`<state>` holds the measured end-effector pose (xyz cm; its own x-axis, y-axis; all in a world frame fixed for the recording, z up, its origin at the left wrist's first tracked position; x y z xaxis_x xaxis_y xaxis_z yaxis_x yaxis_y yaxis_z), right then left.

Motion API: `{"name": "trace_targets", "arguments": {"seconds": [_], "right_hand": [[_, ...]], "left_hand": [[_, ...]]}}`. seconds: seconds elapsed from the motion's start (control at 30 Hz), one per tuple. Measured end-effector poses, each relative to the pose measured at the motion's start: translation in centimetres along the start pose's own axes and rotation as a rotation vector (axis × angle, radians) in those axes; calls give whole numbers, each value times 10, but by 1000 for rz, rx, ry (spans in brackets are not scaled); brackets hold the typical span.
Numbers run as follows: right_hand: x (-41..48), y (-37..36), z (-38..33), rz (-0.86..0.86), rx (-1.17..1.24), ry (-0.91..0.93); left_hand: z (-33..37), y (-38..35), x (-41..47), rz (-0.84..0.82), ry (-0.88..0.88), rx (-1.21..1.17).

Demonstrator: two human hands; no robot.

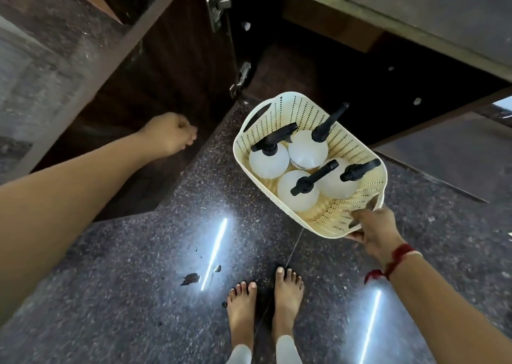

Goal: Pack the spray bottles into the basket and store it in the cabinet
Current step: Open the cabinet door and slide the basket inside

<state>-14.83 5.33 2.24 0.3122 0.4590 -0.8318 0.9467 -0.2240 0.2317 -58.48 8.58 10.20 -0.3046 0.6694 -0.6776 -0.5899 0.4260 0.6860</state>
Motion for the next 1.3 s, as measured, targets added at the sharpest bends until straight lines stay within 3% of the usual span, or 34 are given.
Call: {"name": "trace_targets", "arguments": {"seconds": [0.07,0.2,0.47,0.8,1.3], "right_hand": [[6,0,-6,-5,-17,7],[18,-8,-20,-34,-32,15],[58,-35,-59,-84,-117,42],[116,-74,-136,-96,-247,185],[179,-94,-169,-106,-246,236]], "left_hand": [[25,-17,13,9,37,-118],[69,-53,18,-226,26,-201],[102,-48,65,82,8,19],[116,-55,127,182,-12,-131],[142,-56,174,258,-87,-134]]}}
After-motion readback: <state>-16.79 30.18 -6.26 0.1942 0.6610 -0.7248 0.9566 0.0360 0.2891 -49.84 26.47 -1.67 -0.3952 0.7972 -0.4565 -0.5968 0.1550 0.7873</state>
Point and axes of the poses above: each hand's wrist, its own x-axis towards the middle knuckle, its own y-axis out of the back of the hand, z = x × y, the point moved 6 cm from there along x, towards the middle knuckle, and after that the axes turned 9 degrees about x, right-handed, at the moved point
